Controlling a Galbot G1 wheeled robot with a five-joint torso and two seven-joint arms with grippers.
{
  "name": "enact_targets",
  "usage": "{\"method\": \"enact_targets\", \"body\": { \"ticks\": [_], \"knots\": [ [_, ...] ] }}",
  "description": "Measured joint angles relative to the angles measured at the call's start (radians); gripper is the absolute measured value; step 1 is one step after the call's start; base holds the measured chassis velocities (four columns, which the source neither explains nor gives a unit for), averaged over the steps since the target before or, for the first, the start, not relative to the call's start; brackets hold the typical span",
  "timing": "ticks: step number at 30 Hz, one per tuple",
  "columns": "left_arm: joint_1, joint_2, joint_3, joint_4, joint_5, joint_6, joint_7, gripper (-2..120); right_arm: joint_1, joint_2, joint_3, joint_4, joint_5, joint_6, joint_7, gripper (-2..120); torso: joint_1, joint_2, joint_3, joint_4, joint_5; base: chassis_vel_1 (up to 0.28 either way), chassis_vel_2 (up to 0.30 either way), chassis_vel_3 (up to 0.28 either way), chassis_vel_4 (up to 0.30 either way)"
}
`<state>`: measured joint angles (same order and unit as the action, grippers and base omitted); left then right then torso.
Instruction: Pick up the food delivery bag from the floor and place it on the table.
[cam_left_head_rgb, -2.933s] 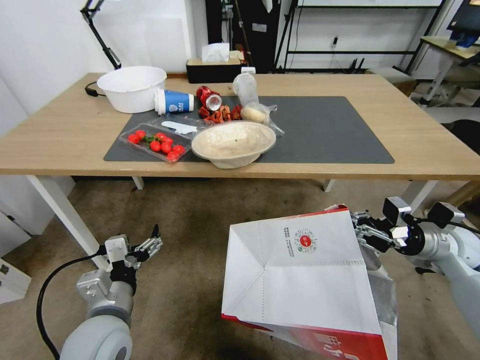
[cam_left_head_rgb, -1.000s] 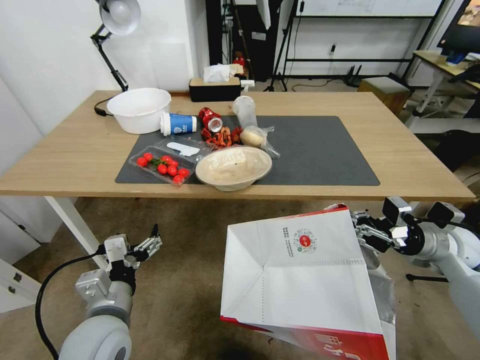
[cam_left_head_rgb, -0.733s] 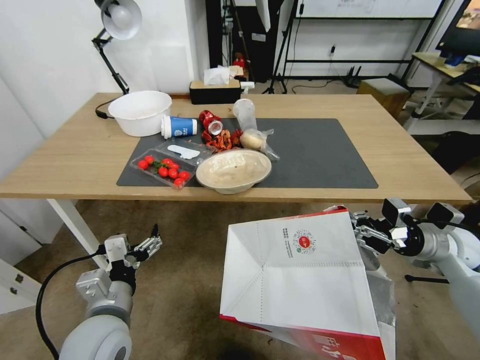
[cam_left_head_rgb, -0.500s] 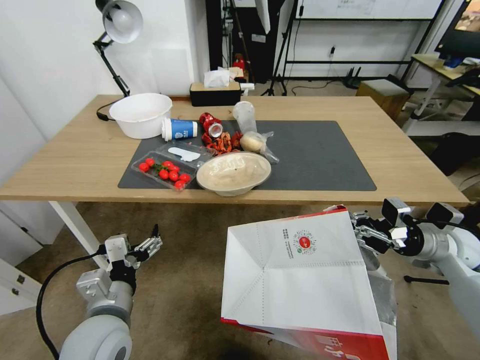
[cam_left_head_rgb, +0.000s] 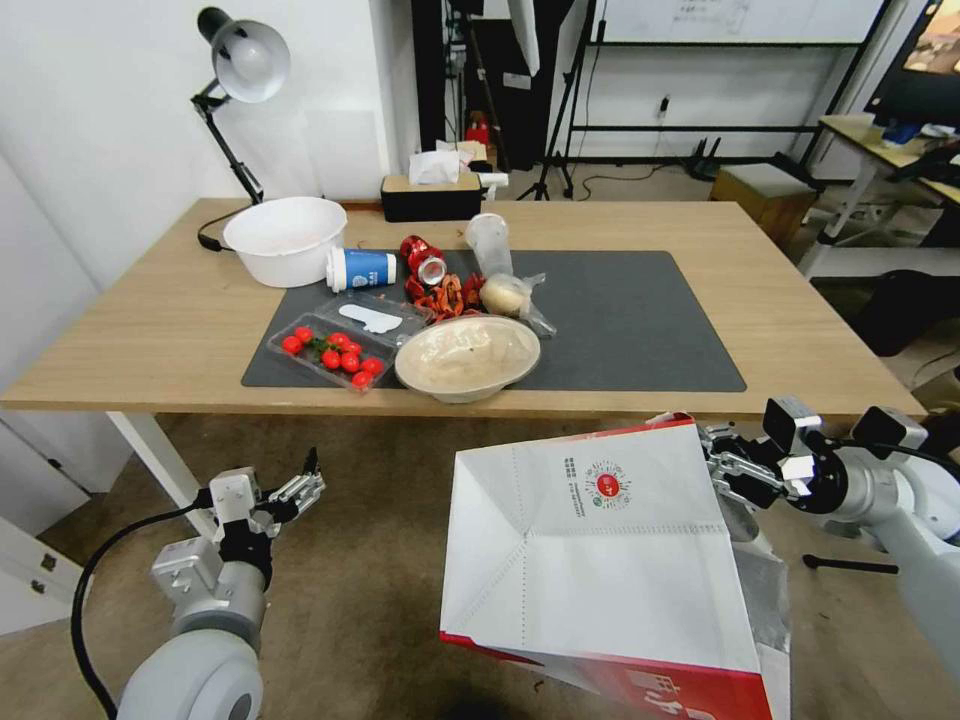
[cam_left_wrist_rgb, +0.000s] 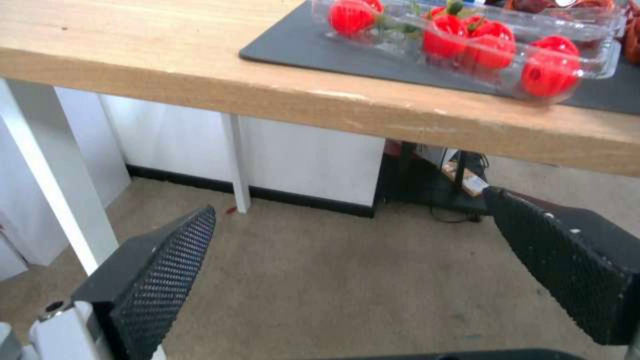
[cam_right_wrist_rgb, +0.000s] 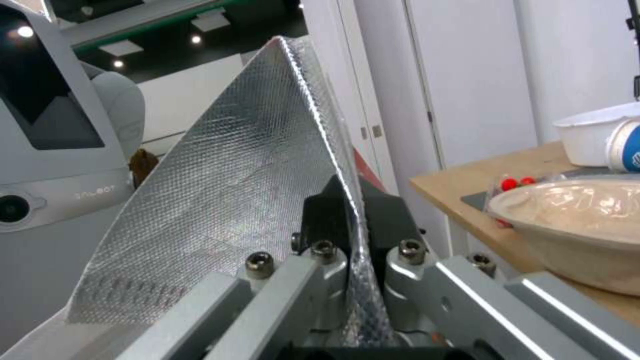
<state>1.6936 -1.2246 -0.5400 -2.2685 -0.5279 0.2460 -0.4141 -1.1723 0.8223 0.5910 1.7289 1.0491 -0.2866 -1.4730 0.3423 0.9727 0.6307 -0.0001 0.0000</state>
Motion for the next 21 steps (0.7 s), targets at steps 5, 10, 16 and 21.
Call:
{"method": "enact_targets", "body": {
  "ticks": [5,10,16,21],
  "knots": [
    [0.004,0.000,-0.002,-0.004,0.000,0.000,0.000,100,0.001,0.002,0.001,0.001,0.000,0.000,0.000,0,0.010,0.022,0.012,0.0000,0.0000,0.000,0.000,0.000,0.000],
    [0.005,0.000,-0.004,-0.005,0.000,0.000,0.001,100,0.001,0.003,0.002,0.002,0.000,0.001,0.001,0,0.019,0.042,0.023,0.0000,-0.0001,0.000,0.000,0.000,0.000],
    [0.006,-0.002,-0.004,-0.008,0.001,0.000,0.001,100,-0.003,0.001,0.003,0.005,0.000,0.001,0.001,0,0.030,0.069,0.039,0.0000,0.0000,0.000,0.000,0.000,0.000],
    [0.007,-0.003,-0.004,-0.010,0.002,0.000,0.002,100,-0.005,-0.002,0.007,0.008,0.001,0.001,0.001,0,0.040,0.092,0.052,0.0000,-0.0001,0.000,0.000,0.000,0.000]
  ]
}}
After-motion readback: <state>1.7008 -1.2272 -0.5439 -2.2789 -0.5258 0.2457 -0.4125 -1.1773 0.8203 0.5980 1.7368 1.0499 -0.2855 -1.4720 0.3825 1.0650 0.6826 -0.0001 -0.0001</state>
